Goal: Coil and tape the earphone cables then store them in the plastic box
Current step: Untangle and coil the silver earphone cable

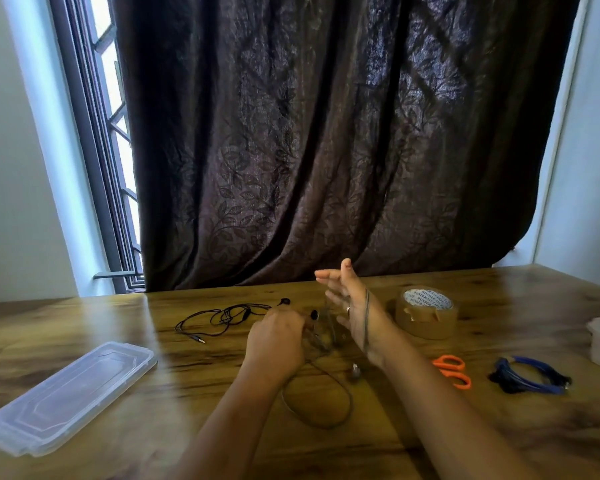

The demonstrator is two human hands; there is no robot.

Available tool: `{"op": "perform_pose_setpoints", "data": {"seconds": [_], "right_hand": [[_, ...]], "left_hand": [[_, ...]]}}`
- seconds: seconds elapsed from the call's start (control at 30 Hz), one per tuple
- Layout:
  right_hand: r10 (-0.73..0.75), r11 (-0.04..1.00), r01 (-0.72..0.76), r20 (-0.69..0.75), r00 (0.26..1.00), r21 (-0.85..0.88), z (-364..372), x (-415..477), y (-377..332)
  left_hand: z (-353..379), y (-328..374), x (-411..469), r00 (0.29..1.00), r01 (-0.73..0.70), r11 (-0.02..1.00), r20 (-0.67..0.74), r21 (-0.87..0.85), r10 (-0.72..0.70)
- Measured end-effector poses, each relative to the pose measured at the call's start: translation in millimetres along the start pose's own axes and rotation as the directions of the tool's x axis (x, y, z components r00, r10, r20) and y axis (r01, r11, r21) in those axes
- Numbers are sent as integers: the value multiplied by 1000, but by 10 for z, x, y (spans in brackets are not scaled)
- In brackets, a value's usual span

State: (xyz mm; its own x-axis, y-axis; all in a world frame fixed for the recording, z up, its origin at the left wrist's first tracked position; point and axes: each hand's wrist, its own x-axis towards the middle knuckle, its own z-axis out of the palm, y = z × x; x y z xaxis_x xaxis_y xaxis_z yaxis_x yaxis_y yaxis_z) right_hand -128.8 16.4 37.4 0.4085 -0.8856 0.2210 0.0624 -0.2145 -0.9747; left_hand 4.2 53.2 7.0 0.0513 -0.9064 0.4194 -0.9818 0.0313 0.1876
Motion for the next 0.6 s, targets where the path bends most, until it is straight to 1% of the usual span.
{"op": "perform_pose_setpoints", "data": {"seconds": [0.07, 0.17, 0.23, 0.27, 0.3, 0.33, 0.37, 0.4, 0.43, 0.5, 0.6], "right_hand": [[-76, 996, 73, -57, 995, -51, -23, 1, 12], [-216, 969, 196, -129, 968, -151, -40, 23, 76], [-335, 900, 257, -180, 925, -352, -59, 97, 168], [-378, 843, 260, -176, 909, -471, -59, 119, 198], [-409, 787, 252, -170, 897, -563, -51, 121, 209], [-429, 750, 237, -182, 885, -618, -35, 108, 203], [-453, 728, 226, -206, 867, -647, -24, 82, 176], [-475, 716, 218, -234, 848, -663, -20, 70, 156], [-489, 705, 204, -258, 833, -679, -16, 55, 128], [-472, 693, 140, -298, 830, -707, -23, 54, 93], [-404, 682, 36, -336, 851, -730, -61, 82, 87]], "left_hand": [[-13, 30, -6, 999, 0, 1000, -52, -30, -1], [-39, 97, -11, 973, -37, 997, -229, -71, 19], [-24, 172, -15, 938, -98, 974, -346, -205, 21], [3, 209, -15, 928, -132, 930, -372, -342, -5], [13, 249, -20, 933, -155, 840, -357, -520, -49], [19, 289, -21, 956, -149, 688, -282, -710, -84], [18, 318, -15, 977, -117, 519, -191, -847, -91], [25, 323, 2, 990, -87, 406, -123, -910, -64], [12, 323, 11, 997, -57, 380, -70, -923, -20], [-36, 346, 6, 997, -7, 363, 20, -932, 71], [-98, 359, -13, 989, 69, 316, 106, -946, 102]]}}
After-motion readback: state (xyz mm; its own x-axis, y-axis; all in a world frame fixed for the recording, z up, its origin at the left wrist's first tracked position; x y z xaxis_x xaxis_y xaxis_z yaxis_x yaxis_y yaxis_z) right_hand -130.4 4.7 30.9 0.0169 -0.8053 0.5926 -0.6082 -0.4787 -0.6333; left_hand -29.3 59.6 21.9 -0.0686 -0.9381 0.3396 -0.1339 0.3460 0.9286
